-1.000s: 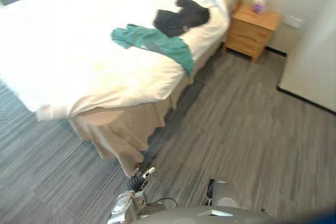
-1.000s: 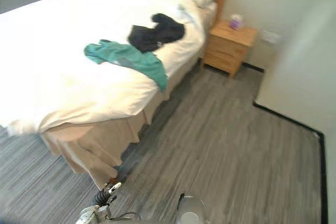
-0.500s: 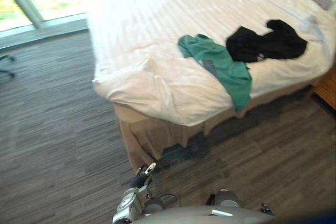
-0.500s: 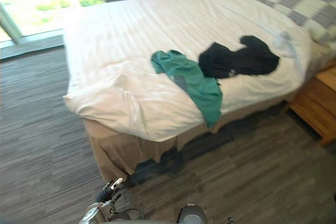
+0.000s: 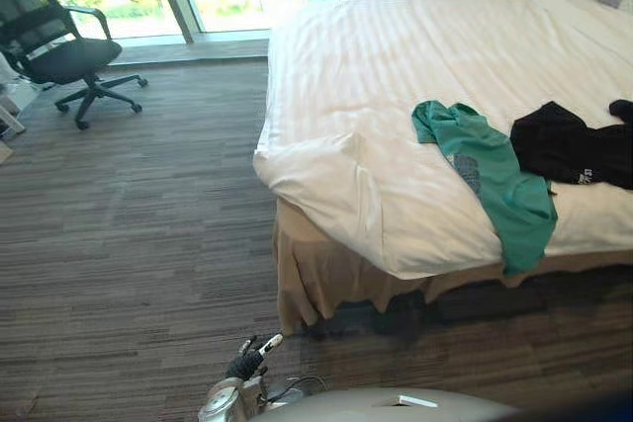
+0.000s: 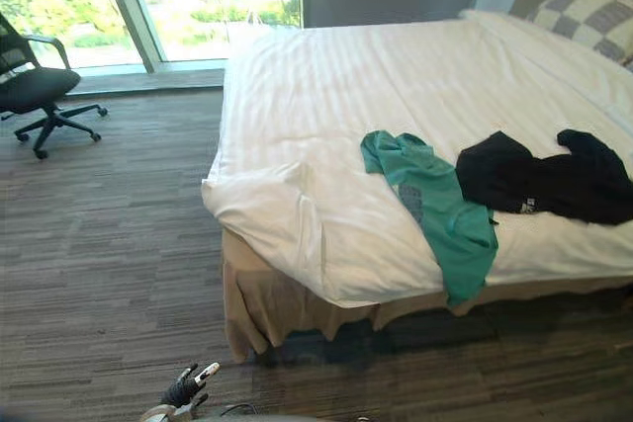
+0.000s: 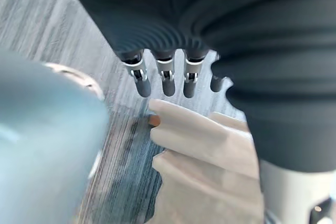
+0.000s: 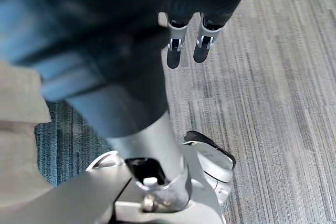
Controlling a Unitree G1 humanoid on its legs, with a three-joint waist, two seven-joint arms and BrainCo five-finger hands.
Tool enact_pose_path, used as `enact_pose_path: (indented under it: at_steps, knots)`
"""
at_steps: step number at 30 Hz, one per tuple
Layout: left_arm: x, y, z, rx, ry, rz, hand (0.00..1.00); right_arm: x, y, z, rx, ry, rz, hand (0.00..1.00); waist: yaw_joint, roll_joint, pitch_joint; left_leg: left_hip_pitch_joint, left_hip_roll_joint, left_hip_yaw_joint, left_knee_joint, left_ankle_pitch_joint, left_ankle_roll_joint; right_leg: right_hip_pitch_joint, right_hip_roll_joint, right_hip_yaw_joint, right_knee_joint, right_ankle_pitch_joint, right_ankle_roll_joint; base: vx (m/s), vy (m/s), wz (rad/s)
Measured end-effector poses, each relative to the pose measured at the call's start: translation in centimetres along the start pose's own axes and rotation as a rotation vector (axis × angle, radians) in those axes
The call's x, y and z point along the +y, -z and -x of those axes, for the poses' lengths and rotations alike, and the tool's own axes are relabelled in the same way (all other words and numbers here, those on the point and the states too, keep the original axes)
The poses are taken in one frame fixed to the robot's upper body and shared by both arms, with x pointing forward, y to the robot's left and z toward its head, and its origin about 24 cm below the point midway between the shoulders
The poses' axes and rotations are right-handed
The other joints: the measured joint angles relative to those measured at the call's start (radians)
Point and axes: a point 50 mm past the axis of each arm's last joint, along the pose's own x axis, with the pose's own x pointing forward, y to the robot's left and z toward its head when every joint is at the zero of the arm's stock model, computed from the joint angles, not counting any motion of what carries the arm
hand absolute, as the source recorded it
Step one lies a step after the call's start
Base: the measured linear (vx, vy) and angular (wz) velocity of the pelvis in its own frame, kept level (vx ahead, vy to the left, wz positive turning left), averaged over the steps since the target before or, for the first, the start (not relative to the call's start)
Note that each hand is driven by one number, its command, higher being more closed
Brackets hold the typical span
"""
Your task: Tidy the bed and pick cloth on bed and put in laundry
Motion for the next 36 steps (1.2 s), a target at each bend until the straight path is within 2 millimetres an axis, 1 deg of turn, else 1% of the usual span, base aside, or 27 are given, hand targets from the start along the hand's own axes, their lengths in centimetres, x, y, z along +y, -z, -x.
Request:
enact_pose_path:
  at_steps: [2, 3, 4, 5, 6, 7, 8, 9, 10, 11, 12, 13, 14, 15, 16, 18, 19, 21, 23, 25, 26, 27, 29, 31, 32, 34, 36]
  knots:
    - [-0.6, -0.3, -0.2, -0.004, 0.019, -0.043, 0.00, -0.3, -0.1, 0.0, -0.003, 0.009, -0.058, 0.00, -0.004, 0.003, 0.002, -0.001, -0.016, 0.000, -0.048, 0.006, 0.007, -0.064, -0.031, 0.002, 0.116, -0.011, 0.018, -0.06, 0.053, 0.21]
    - [-0.8, -0.3, -0.4, 0.003, 0.029, -0.067, 0.00, -0.5, -0.1, 0.0, -0.007, 0.017, -0.079, 0.00, -0.007, -0.001, 0.006, 0.007, -0.023, -0.004, -0.067, -0.002, 0.012, -0.124, -0.075, 0.015, 0.257, -0.013, 0.018, -0.06, 0.070, 0.39]
    - [-0.4, -1.2, -0.5, -0.012, 0.026, -0.114, 0.00, 0.4, -0.6, 0.0, -0.024, -0.001, -0.103, 0.00, -0.006, -0.037, 0.024, 0.050, -0.048, -0.027, -0.092, 0.001, 0.021, -0.191, -0.134, 0.089, 0.446, 0.017, -0.028, -0.08, 0.060, 0.37]
    - [-0.3, -1.3, -0.6, -0.013, 0.025, -0.122, 0.00, 0.5, -0.5, 0.0, -0.025, -0.003, -0.105, 0.00, -0.006, -0.045, 0.028, 0.058, -0.050, -0.035, -0.099, -0.001, 0.027, -0.205, -0.137, 0.108, 0.479, 0.029, -0.034, -0.09, 0.001, 0.28]
    - [-0.2, -1.3, -0.6, -0.011, 0.016, -0.140, 0.00, 0.9, -0.7, 0.0, -0.036, -0.011, -0.109, 0.00, -0.010, -0.051, 0.027, 0.069, -0.049, -0.043, -0.109, -0.001, 0.031, -0.230, -0.125, 0.162, 0.502, 0.001, -0.029, -0.09, -0.027, 0.32]
    - [0.3, -1.5, -0.5, -0.014, -0.008, -0.162, 0.00, 1.8, -0.8, 0.1, -0.044, -0.030, -0.119, 0.00, -0.013, -0.067, 0.026, 0.070, -0.033, -0.065, -0.110, -0.006, 0.023, -0.235, -0.078, 0.203, 0.427, -0.060, -0.014, -0.07, -0.021, 0.38]
    - [0.4, -1.5, -0.5, -0.014, -0.014, -0.162, 0.00, 1.9, -0.8, 0.1, -0.047, -0.033, -0.122, 0.00, -0.014, -0.068, 0.027, 0.068, -0.027, -0.076, -0.111, -0.006, 0.023, -0.236, -0.059, 0.210, 0.389, -0.068, -0.015, -0.02, -0.021, 0.49]
    - [0.4, -1.6, -0.6, -0.017, -0.021, -0.159, 0.00, 2.2, -0.8, 0.2, -0.049, -0.043, -0.138, 0.00, -0.019, -0.065, 0.028, 0.062, -0.011, -0.091, -0.114, -0.004, 0.023, -0.231, -0.011, 0.223, 0.279, -0.071, -0.012, 0.00, -0.035, 0.51]
    - [0.4, -1.6, -0.6, -0.020, -0.032, -0.157, 0.00, 2.6, -0.9, 0.2, -0.059, -0.057, -0.151, 0.00, -0.021, -0.072, 0.025, 0.049, -0.009, -0.109, -0.115, 0.002, 0.014, -0.214, 0.027, 0.237, 0.119, -0.045, -0.009, 0.00, -0.047, 0.46]
    - [0.5, -1.7, -0.6, -0.024, -0.039, -0.154, 0.00, 2.8, -1.0, 0.2, -0.066, -0.065, -0.151, 0.00, -0.019, -0.081, 0.027, 0.047, -0.017, -0.109, -0.118, 0.004, 0.010, -0.208, 0.031, 0.246, 0.062, -0.029, -0.008, 0.03, -0.086, 0.43]
    - [0.6, -1.8, -0.6, -0.030, -0.052, -0.157, 0.00, 3.0, -1.4, 0.2, -0.078, -0.075, -0.158, 0.00, -0.024, -0.087, 0.037, 0.052, -0.032, -0.119, -0.129, 0.016, -0.005, -0.196, 0.035, 0.262, 0.018, 0.021, -0.012, 0.07, -0.088, 0.33]
    - [0.4, -1.6, -0.6, -0.026, -0.061, -0.147, 0.00, 2.6, -1.3, 0.2, -0.077, -0.066, -0.167, 0.00, -0.025, -0.071, 0.028, 0.057, -0.022, -0.122, -0.157, 0.035, -0.022, -0.195, 0.048, 0.245, -0.008, 0.018, -0.007, 0.09, -0.089, 0.30]
    - [0.2, -1.5, -0.6, -0.030, -0.060, -0.145, 0.00, 2.4, -1.4, 0.1, -0.079, -0.062, -0.164, 0.00, -0.023, -0.067, 0.031, 0.058, -0.019, -0.122, -0.163, 0.039, -0.028, -0.194, 0.051, 0.241, -0.012, 0.018, -0.007, 0.13, -0.070, 0.16]
    - [-0.2, -1.4, -0.6, -0.039, -0.063, -0.137, 0.00, 1.8, -1.6, 0.1, -0.086, -0.053, -0.158, 0.00, -0.020, -0.044, 0.035, 0.061, -0.010, -0.125, -0.178, 0.046, -0.036, -0.182, 0.064, 0.235, -0.032, 0.024, -0.012, 0.19, -0.073, 0.12]
    - [-0.4, -1.3, -0.5, -0.051, -0.064, -0.130, 0.00, 1.6, -1.6, 0.0, -0.091, -0.048, -0.167, 0.00, -0.022, -0.031, 0.041, 0.070, 0.002, -0.129, -0.192, 0.055, -0.032, -0.160, 0.081, 0.225, -0.062, 0.038, -0.018, 0.20, -0.066, 0.14]
    - [-0.4, -1.1, -0.4, -0.067, -0.071, -0.126, 0.00, 1.7, -1.5, 0.1, -0.086, -0.052, -0.184, 0.00, -0.022, -0.022, 0.037, 0.083, 0.013, -0.131, -0.204, 0.057, -0.037, -0.140, 0.098, 0.221, -0.087, 0.046, -0.024, 0.18, -0.058, 0.03]
    - [-0.3, -1.2, -0.3, -0.088, -0.085, -0.124, 0.00, 1.8, -1.4, 0.1, -0.082, -0.053, -0.189, 0.00, -0.021, -0.028, 0.037, 0.095, 0.021, -0.127, -0.209, 0.052, -0.044, -0.122, 0.110, 0.222, -0.107, 0.051, -0.025, 0.16, -0.041, -0.06]
    - [-0.1, -1.3, -0.2, -0.118, -0.113, -0.108, 0.00, 2.0, -1.3, 0.1, -0.077, -0.057, -0.192, 0.00, -0.019, -0.035, 0.036, 0.104, 0.023, -0.111, -0.212, 0.049, -0.048, -0.111, 0.115, 0.225, -0.128, 0.058, -0.027, 0.11, -0.003, -0.12]
    - [0.3, -1.2, -0.1, -0.139, -0.151, -0.064, 0.00, 2.1, -1.2, 0.1, -0.066, -0.059, -0.202, 0.00, -0.021, -0.036, 0.036, 0.105, 0.017, -0.102, -0.212, 0.049, -0.048, -0.102, 0.114, 0.229, -0.153, 0.074, -0.025, 0.10, 0.038, -0.09]
    - [0.8, -1.1, 0.2, -0.169, -0.200, -0.002, 0.00, 2.0, -1.1, 0.1, -0.056, -0.057, -0.211, 0.00, -0.023, -0.037, 0.036, 0.107, 0.007, -0.094, -0.209, 0.049, -0.048, -0.091, 0.109, 0.231, -0.183, 0.092, -0.020, 0.08, 0.059, -0.03]
    - [1.6, -1.2, 0.6, -0.208, -0.257, 0.081, 0.00, 1.9, -0.7, 0.1, -0.033, -0.054, -0.223, 0.00, -0.022, -0.038, 0.036, 0.107, 0.000, -0.082, -0.199, 0.049, -0.048, -0.079, 0.103, 0.232, -0.201, 0.107, -0.020, 0.04, 0.050, -0.02]
    - [1.9, -1.5, 0.7, -0.231, -0.279, 0.113, 0.00, 1.9, -0.6, 0.1, -0.026, -0.053, -0.231, 0.00, -0.023, -0.037, 0.036, 0.107, -0.001, -0.082, -0.196, 0.048, -0.047, -0.076, 0.101, 0.231, -0.205, 0.110, -0.020, 0.02, 0.045, 0.01]
    - [3.7, -3.1, 1.4, -0.341, -0.370, 0.253, 0.00, 1.7, -0.3, 0.1, -0.004, -0.050, -0.253, 0.00, -0.020, -0.036, 0.037, 0.101, -0.005, -0.083, -0.180, 0.043, -0.039, -0.066, 0.092, 0.229, -0.214, 0.112, -0.017, -0.01, 0.020, 0.08]
    - [5.8, -5.6, 2.5, -0.493, -0.465, 0.349, 0.00, 1.5, -0.1, 0.1, 0.018, -0.052, -0.288, 0.00, -0.018, -0.028, 0.042, 0.096, -0.012, -0.086, -0.172, 0.042, -0.037, -0.058, 0.085, 0.223, -0.218, 0.112, -0.016, -0.05, 0.018, 0.11]
    - [6.8, -6.9, 3.2, -0.566, -0.500, 0.379, 0.00, 1.2, 0.1, 0.1, 0.023, -0.053, -0.305, 0.00, -0.016, -0.020, 0.044, 0.088, -0.014, -0.090, -0.165, 0.037, -0.028, -0.057, 0.082, 0.221, -0.220, 0.112, -0.016, -0.09, 0.016, 0.10]
    - [7.9, -8.8, 4.4, -0.684, -0.527, 0.434, 0.00, 0.5, 0.5, 0.1, 0.031, -0.050, -0.336, 0.00, -0.013, -0.001, 0.049, 0.083, -0.018, -0.108, -0.172, 0.028, -0.016, -0.058, 0.080, 0.204, -0.224, 0.112, -0.011, -0.11, 0.021, 0.18]
    - [8.6, -10.0, 5.7, -0.783, -0.535, 0.445, 0.00, 0.3, 1.1, 0.2, 0.044, -0.054, -0.361, 0.00, -0.006, 0.005, 0.047, 0.076, -0.020, -0.111, -0.174, 0.029, -0.013, -0.063, 0.078, 0.198, -0.226, 0.114, -0.006, -0.11, 0.022, 0.11]
